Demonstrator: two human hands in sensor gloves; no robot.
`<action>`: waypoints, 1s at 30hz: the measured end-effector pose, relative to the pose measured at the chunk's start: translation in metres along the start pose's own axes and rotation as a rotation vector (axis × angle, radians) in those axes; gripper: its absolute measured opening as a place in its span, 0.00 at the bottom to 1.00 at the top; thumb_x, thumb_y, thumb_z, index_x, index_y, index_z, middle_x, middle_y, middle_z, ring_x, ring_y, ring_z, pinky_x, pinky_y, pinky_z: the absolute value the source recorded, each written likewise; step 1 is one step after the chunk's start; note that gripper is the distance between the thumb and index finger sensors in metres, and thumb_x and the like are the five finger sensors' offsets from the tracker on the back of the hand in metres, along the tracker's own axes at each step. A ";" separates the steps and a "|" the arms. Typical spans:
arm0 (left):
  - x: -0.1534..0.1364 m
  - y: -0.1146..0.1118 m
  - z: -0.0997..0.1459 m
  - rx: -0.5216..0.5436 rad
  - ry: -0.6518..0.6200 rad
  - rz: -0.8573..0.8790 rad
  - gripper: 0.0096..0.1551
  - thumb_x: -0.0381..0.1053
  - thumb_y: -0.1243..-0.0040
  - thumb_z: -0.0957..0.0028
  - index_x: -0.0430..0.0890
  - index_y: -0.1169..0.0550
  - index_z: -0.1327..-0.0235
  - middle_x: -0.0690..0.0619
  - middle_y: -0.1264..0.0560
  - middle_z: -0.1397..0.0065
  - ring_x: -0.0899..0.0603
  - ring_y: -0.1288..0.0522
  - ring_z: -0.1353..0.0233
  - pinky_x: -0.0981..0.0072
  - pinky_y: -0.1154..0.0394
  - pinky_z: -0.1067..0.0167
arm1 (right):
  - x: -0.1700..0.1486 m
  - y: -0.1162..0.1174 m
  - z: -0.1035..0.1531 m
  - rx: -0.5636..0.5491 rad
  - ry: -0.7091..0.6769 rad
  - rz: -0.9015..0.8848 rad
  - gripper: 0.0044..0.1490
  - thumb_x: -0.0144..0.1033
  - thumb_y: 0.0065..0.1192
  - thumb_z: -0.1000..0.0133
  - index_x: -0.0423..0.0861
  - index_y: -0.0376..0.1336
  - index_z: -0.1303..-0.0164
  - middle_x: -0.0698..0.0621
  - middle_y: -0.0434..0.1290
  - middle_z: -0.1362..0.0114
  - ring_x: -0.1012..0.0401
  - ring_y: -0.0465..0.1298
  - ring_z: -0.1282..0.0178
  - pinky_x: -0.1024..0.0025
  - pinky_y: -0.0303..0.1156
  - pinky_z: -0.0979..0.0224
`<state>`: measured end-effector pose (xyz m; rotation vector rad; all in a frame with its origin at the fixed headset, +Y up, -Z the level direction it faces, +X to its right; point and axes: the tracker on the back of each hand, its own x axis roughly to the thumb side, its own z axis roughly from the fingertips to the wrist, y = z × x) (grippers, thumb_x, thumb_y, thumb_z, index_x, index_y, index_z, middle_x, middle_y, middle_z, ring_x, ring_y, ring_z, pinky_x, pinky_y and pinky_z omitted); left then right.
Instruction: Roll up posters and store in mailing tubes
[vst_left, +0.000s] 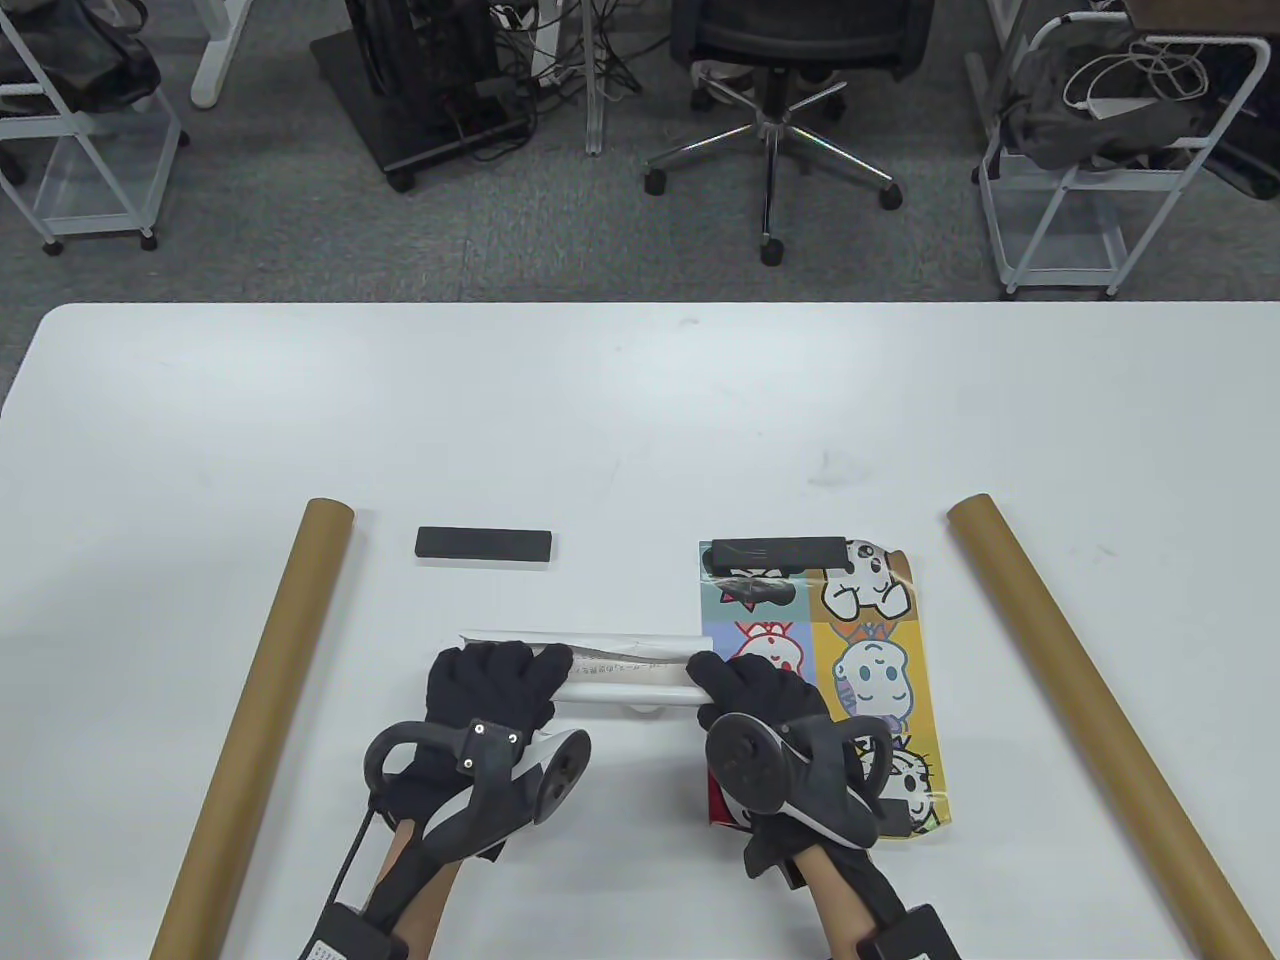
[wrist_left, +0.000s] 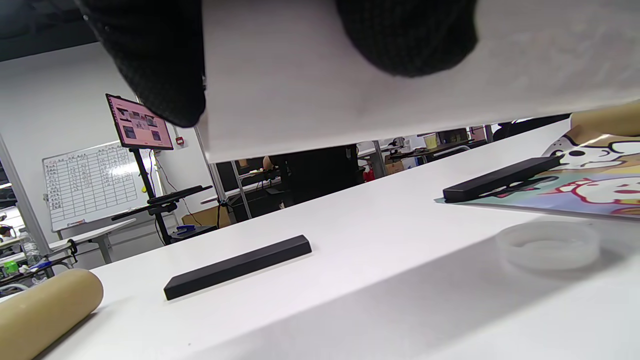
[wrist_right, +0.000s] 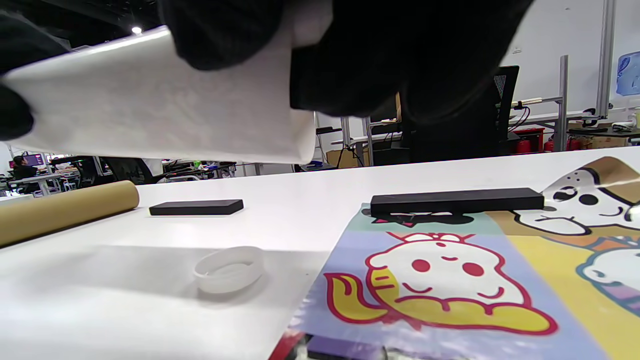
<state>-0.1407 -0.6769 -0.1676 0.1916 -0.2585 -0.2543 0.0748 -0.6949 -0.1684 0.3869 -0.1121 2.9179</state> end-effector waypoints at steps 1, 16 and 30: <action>0.001 0.000 0.000 -0.004 -0.003 0.008 0.31 0.54 0.47 0.50 0.63 0.29 0.29 0.60 0.24 0.31 0.44 0.20 0.30 0.44 0.25 0.26 | 0.000 0.000 0.000 0.002 -0.002 0.001 0.34 0.36 0.54 0.46 0.45 0.61 0.27 0.44 0.72 0.31 0.50 0.77 0.48 0.40 0.71 0.30; 0.002 0.001 -0.001 0.017 -0.027 -0.042 0.29 0.52 0.38 0.52 0.59 0.30 0.35 0.62 0.23 0.34 0.49 0.18 0.35 0.50 0.21 0.28 | 0.000 -0.003 0.000 0.002 -0.005 0.023 0.31 0.37 0.59 0.48 0.48 0.64 0.32 0.45 0.71 0.31 0.51 0.78 0.47 0.41 0.71 0.29; -0.003 -0.003 0.000 -0.030 -0.009 -0.014 0.32 0.56 0.46 0.51 0.61 0.29 0.29 0.60 0.23 0.33 0.46 0.20 0.33 0.45 0.24 0.26 | -0.003 -0.002 0.000 0.026 0.003 -0.018 0.33 0.38 0.55 0.46 0.46 0.63 0.28 0.45 0.75 0.33 0.52 0.80 0.48 0.42 0.73 0.30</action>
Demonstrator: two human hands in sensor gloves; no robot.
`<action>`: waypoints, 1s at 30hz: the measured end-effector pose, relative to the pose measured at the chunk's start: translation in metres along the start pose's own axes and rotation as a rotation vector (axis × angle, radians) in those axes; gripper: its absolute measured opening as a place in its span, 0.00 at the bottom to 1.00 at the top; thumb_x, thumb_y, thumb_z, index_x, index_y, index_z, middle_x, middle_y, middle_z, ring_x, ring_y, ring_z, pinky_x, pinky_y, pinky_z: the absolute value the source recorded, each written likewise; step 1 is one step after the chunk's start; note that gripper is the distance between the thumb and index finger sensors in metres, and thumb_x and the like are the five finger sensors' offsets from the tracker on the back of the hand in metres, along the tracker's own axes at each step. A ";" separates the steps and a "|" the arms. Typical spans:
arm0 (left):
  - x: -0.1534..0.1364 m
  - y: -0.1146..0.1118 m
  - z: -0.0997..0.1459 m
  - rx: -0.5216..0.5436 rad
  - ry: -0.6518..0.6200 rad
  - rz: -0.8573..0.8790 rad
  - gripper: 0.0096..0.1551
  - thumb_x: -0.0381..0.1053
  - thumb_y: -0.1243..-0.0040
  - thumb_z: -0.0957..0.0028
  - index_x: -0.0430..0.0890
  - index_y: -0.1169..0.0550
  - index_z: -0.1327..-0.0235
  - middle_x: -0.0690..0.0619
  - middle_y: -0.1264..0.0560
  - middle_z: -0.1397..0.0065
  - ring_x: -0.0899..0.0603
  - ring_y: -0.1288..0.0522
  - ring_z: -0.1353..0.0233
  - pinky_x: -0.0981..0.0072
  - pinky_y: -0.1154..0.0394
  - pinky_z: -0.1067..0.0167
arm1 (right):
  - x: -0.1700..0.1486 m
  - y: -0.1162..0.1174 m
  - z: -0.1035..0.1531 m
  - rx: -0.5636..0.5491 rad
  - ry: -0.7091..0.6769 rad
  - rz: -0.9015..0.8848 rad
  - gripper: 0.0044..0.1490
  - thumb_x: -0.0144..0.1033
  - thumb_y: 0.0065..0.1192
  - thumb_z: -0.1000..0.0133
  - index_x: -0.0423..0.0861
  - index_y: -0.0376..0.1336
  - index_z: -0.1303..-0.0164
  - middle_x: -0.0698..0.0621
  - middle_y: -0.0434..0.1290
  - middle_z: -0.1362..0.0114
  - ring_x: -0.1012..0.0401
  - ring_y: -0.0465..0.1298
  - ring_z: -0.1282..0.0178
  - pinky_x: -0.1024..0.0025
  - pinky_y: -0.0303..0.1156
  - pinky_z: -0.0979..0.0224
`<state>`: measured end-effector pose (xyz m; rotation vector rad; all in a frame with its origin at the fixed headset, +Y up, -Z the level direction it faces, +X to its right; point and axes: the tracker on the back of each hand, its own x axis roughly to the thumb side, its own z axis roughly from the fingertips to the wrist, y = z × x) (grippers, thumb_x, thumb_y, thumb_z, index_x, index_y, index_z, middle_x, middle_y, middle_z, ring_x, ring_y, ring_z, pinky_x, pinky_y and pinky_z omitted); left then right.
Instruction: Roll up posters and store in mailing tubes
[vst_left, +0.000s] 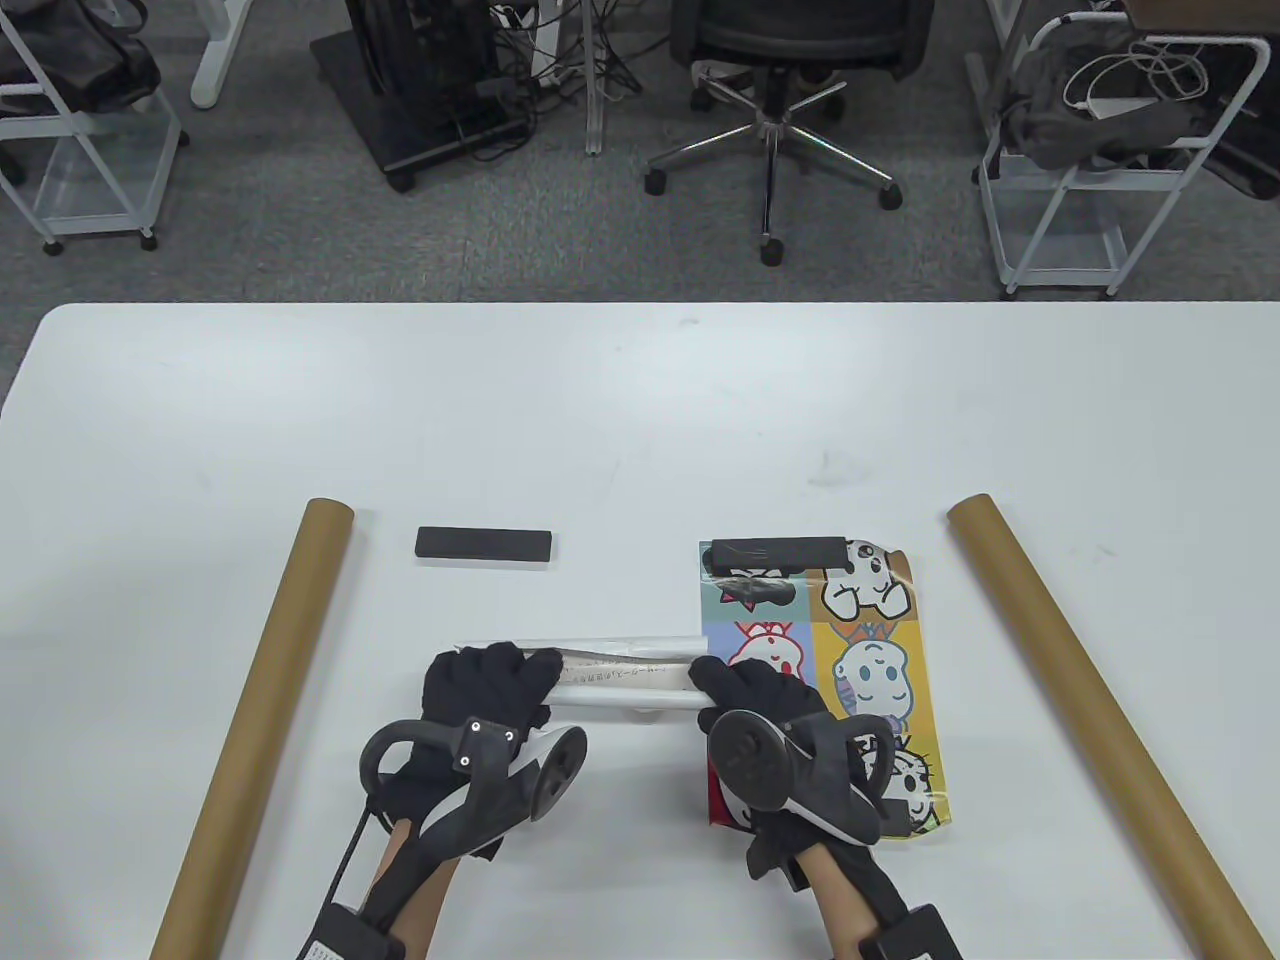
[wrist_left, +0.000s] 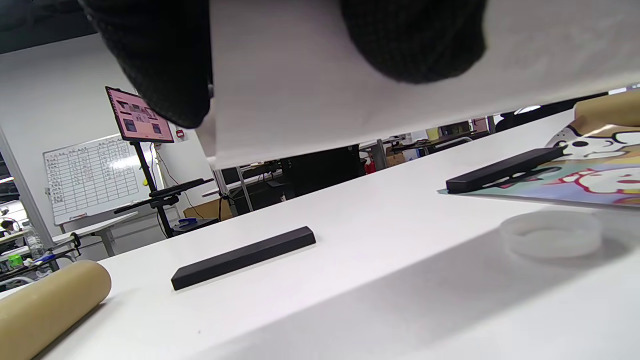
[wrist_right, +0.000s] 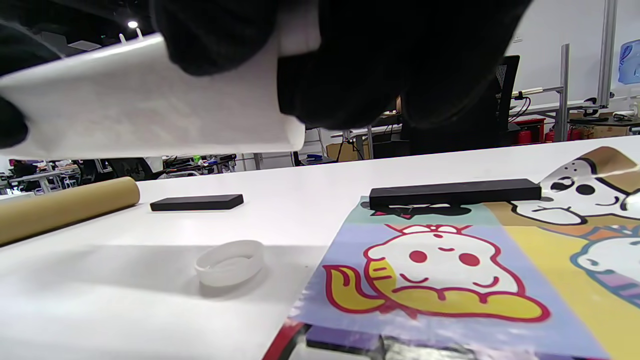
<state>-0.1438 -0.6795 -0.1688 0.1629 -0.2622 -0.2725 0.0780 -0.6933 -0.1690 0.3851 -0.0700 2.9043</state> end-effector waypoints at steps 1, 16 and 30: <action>0.001 0.000 0.000 0.001 -0.011 -0.005 0.32 0.55 0.47 0.51 0.61 0.31 0.28 0.60 0.23 0.33 0.46 0.20 0.33 0.45 0.25 0.26 | 0.000 0.001 0.000 0.008 -0.003 -0.003 0.33 0.37 0.55 0.46 0.45 0.62 0.28 0.44 0.74 0.32 0.51 0.79 0.46 0.41 0.72 0.30; 0.000 0.002 0.001 0.030 -0.015 -0.008 0.23 0.57 0.41 0.53 0.64 0.25 0.42 0.60 0.25 0.33 0.46 0.21 0.35 0.45 0.25 0.26 | 0.005 0.003 0.001 0.001 -0.013 0.073 0.32 0.41 0.57 0.48 0.49 0.64 0.32 0.44 0.69 0.32 0.49 0.75 0.44 0.36 0.67 0.27; -0.003 0.001 0.000 0.007 -0.012 0.029 0.37 0.59 0.41 0.55 0.59 0.30 0.28 0.63 0.20 0.36 0.49 0.16 0.36 0.49 0.22 0.27 | 0.001 0.005 -0.001 0.036 -0.015 0.031 0.34 0.39 0.54 0.47 0.45 0.63 0.29 0.47 0.74 0.35 0.49 0.80 0.41 0.39 0.69 0.28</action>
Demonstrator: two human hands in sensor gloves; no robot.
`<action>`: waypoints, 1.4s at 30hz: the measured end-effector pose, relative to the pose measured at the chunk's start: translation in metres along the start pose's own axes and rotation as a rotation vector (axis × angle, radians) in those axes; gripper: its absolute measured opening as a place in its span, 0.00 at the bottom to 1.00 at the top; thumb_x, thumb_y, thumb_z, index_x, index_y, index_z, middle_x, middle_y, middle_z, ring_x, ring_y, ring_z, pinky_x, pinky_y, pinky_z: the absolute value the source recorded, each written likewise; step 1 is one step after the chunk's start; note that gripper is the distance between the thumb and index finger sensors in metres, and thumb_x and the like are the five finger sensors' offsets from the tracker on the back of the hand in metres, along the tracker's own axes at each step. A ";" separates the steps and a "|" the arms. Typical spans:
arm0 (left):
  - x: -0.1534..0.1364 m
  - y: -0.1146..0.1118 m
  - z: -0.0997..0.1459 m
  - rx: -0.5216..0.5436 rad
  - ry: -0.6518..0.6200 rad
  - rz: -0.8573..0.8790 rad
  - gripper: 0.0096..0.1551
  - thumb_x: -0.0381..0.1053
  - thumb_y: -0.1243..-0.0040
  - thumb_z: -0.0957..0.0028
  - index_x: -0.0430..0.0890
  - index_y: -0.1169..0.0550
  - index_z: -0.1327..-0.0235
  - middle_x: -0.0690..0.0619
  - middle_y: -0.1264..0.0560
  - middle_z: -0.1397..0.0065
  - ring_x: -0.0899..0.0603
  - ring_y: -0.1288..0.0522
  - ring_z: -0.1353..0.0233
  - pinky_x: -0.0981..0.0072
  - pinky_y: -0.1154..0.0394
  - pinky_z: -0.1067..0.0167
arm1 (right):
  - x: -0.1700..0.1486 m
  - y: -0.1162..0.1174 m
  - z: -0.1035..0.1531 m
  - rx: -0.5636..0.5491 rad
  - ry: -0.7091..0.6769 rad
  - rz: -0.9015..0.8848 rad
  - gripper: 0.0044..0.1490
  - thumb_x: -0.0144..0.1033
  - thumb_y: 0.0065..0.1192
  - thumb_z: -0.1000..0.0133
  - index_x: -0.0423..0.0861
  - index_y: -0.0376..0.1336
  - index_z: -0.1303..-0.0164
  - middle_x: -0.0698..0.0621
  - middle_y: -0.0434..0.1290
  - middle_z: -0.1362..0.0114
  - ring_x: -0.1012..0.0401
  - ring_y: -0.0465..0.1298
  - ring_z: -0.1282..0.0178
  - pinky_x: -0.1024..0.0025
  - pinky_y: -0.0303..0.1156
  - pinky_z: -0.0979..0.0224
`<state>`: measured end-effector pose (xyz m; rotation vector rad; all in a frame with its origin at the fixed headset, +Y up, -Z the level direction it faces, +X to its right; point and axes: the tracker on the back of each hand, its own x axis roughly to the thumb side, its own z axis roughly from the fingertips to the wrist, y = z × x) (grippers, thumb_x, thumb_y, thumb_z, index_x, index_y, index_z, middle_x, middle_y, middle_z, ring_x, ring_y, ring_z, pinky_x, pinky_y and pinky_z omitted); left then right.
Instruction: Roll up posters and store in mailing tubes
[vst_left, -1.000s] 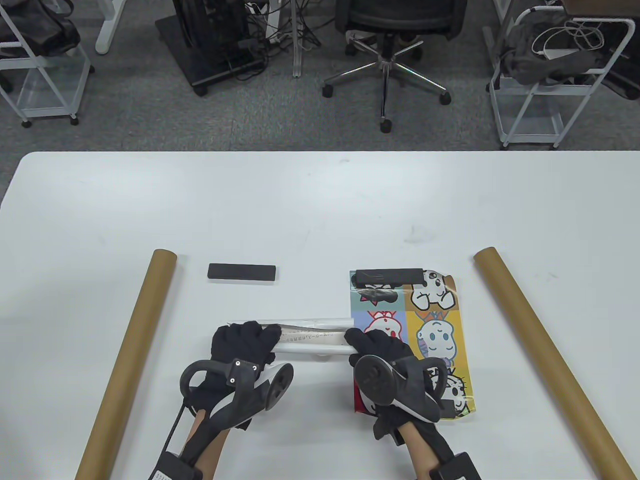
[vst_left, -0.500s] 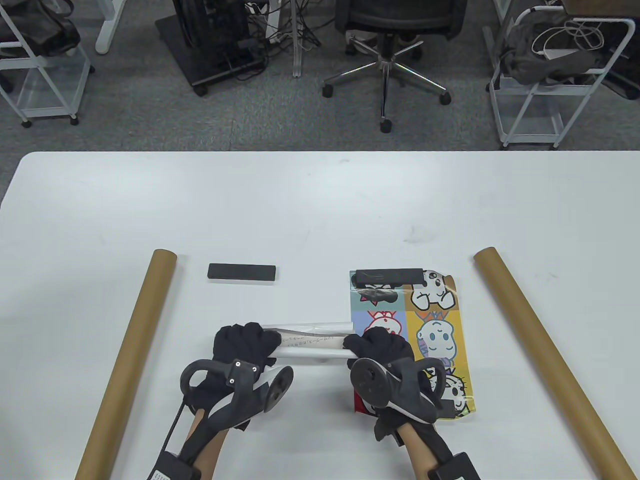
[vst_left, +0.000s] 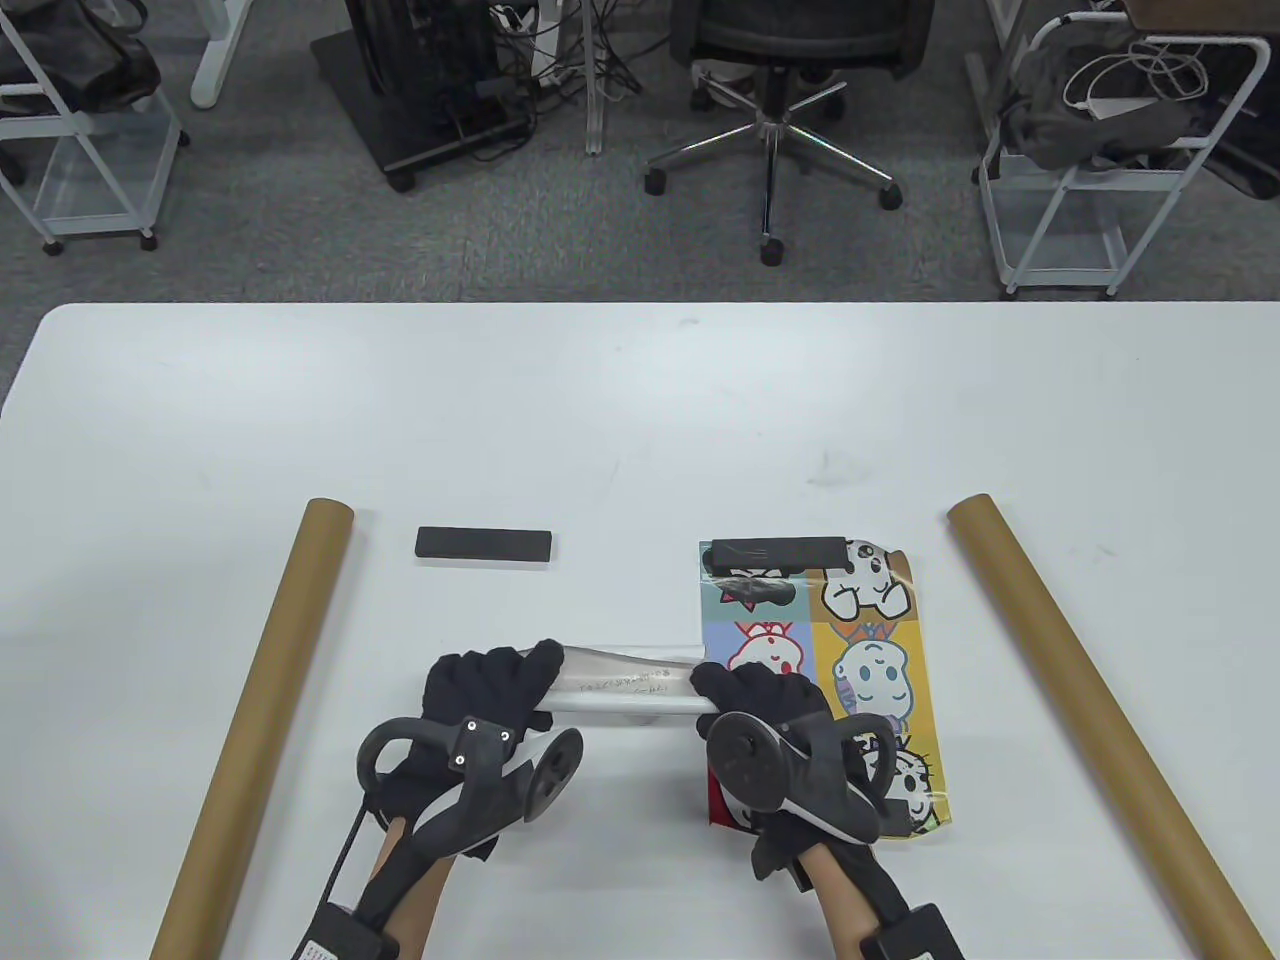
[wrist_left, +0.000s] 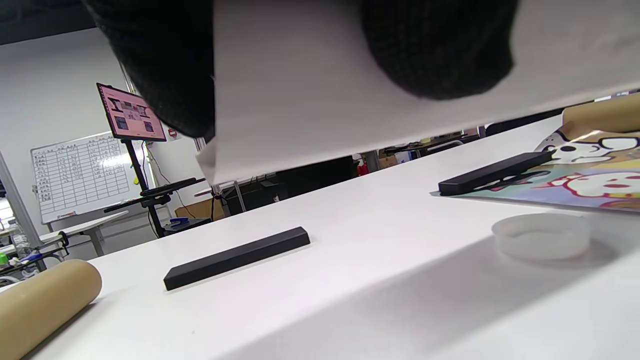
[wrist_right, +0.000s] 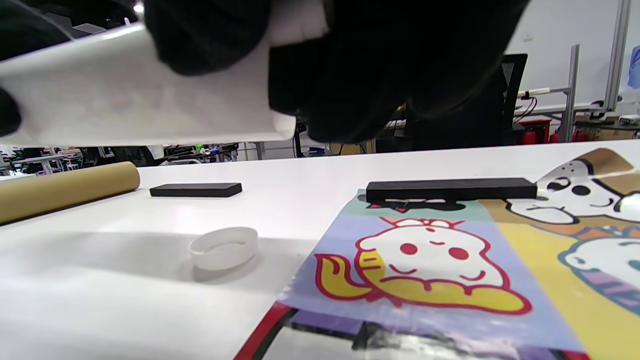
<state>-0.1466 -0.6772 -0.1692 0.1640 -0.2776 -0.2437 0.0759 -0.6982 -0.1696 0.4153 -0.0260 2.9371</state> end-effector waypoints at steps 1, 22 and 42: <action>0.000 0.000 0.000 -0.004 -0.002 -0.001 0.34 0.59 0.41 0.55 0.59 0.28 0.31 0.63 0.19 0.36 0.50 0.16 0.36 0.49 0.22 0.28 | 0.000 0.001 0.000 0.008 -0.008 -0.014 0.34 0.38 0.53 0.46 0.43 0.62 0.29 0.45 0.73 0.34 0.48 0.79 0.41 0.37 0.68 0.28; 0.002 -0.002 0.001 0.007 -0.029 -0.054 0.26 0.60 0.40 0.56 0.66 0.22 0.41 0.61 0.23 0.35 0.48 0.19 0.36 0.46 0.25 0.26 | 0.003 -0.001 0.001 -0.024 -0.017 0.064 0.34 0.44 0.60 0.51 0.48 0.67 0.34 0.46 0.71 0.37 0.49 0.75 0.45 0.35 0.66 0.27; 0.006 -0.006 0.001 0.014 -0.037 -0.085 0.38 0.59 0.42 0.54 0.63 0.37 0.27 0.63 0.22 0.39 0.51 0.18 0.41 0.47 0.24 0.26 | 0.002 0.000 0.002 -0.014 -0.008 -0.007 0.38 0.38 0.53 0.46 0.39 0.59 0.24 0.41 0.70 0.31 0.47 0.76 0.44 0.34 0.66 0.28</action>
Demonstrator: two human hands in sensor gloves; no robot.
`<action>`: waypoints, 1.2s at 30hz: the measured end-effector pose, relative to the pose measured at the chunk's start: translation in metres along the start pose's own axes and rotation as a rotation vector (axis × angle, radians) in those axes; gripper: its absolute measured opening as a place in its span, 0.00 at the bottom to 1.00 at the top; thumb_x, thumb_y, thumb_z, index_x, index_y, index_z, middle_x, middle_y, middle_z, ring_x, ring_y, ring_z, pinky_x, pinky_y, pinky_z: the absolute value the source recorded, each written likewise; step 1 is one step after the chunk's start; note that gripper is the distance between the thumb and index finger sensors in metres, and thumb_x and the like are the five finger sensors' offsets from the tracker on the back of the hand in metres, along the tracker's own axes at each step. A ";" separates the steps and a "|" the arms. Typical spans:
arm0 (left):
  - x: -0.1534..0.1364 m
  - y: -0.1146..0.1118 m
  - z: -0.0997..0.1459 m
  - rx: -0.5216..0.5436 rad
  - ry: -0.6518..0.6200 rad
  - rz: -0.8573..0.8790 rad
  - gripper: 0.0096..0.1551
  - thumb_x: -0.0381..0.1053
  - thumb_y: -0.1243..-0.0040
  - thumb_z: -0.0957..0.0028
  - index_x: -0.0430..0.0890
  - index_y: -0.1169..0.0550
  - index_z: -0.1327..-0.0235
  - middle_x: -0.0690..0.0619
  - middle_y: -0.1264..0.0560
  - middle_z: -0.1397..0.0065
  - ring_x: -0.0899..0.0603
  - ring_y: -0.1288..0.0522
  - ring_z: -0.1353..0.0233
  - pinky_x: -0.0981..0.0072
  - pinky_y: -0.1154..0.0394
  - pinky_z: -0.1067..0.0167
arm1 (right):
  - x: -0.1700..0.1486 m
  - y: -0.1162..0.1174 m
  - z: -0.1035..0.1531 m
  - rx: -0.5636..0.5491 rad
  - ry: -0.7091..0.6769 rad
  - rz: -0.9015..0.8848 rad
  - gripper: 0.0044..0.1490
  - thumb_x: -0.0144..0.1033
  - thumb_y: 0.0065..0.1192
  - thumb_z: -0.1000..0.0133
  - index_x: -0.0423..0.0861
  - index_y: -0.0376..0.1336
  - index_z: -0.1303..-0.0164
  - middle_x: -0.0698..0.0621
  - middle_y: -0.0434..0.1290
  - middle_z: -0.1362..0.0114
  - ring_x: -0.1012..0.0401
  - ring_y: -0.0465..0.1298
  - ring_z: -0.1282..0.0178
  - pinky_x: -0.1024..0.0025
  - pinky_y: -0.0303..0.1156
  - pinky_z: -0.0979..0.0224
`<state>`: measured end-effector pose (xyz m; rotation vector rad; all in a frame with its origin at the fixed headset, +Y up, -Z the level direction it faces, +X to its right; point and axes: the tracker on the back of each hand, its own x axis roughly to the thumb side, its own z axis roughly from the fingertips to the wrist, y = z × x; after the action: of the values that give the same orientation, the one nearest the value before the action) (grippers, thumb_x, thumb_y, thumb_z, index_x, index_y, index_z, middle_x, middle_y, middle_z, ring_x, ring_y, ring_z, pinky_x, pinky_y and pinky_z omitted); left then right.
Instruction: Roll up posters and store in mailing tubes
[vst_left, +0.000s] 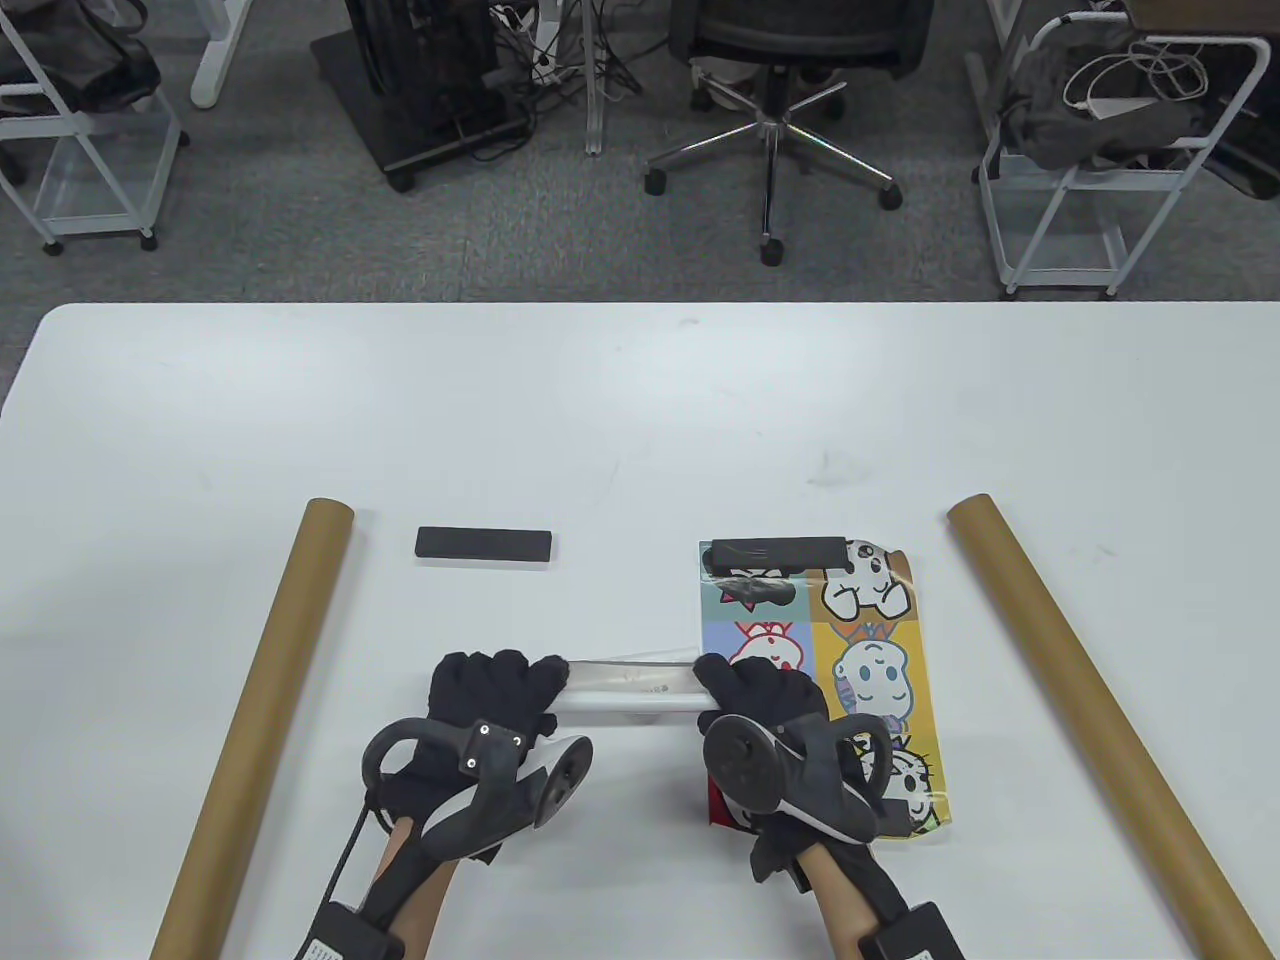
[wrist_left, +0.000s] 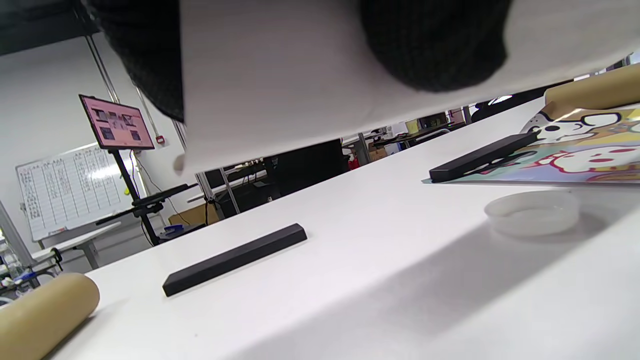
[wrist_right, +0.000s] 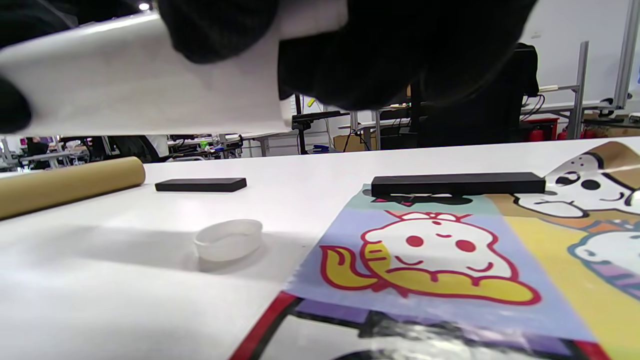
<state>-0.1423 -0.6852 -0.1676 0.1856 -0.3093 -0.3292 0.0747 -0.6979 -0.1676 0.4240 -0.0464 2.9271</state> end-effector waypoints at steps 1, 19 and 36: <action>-0.001 0.001 0.000 0.015 -0.003 -0.005 0.40 0.59 0.41 0.54 0.64 0.40 0.26 0.64 0.22 0.39 0.51 0.18 0.41 0.48 0.24 0.27 | 0.000 0.000 0.000 -0.005 -0.002 -0.003 0.38 0.37 0.53 0.46 0.39 0.59 0.24 0.40 0.70 0.31 0.47 0.76 0.45 0.34 0.66 0.28; -0.003 -0.003 -0.002 -0.020 0.023 0.015 0.26 0.59 0.41 0.54 0.65 0.24 0.39 0.59 0.24 0.32 0.48 0.20 0.35 0.45 0.25 0.26 | -0.002 -0.001 -0.001 0.022 0.003 0.017 0.35 0.41 0.55 0.47 0.45 0.63 0.28 0.43 0.70 0.32 0.48 0.76 0.43 0.36 0.67 0.27; 0.002 -0.004 -0.001 -0.025 -0.007 0.017 0.37 0.58 0.41 0.53 0.62 0.37 0.28 0.61 0.23 0.36 0.50 0.19 0.39 0.48 0.23 0.27 | -0.001 0.002 -0.001 -0.005 -0.003 0.009 0.37 0.38 0.57 0.46 0.41 0.59 0.25 0.39 0.67 0.27 0.46 0.75 0.41 0.34 0.66 0.27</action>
<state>-0.1416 -0.6898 -0.1690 0.1576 -0.3135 -0.3172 0.0748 -0.7000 -0.1690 0.4287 -0.0568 2.9342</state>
